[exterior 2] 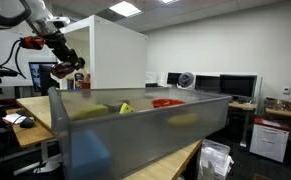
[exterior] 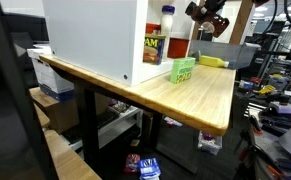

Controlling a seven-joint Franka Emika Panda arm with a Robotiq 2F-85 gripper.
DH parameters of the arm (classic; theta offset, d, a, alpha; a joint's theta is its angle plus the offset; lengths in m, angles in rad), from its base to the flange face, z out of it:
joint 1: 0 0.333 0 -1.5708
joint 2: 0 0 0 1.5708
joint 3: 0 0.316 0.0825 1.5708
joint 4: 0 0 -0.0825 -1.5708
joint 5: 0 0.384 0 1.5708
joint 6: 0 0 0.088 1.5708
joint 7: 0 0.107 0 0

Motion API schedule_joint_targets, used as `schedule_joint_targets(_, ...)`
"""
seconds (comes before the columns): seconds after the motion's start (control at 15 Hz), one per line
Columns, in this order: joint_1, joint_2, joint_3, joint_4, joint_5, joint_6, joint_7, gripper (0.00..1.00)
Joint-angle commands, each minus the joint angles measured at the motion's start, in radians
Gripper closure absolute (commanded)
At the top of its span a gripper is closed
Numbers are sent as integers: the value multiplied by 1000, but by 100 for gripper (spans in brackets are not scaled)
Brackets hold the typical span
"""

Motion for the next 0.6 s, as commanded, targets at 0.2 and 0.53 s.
schedule_joint_targets(0.2, -8, -42, -5, -27, 38, 128, 26, 71)
schedule_joint_targets(0.53, 22, -36, -24, -20, 44, 127, 7, 71)
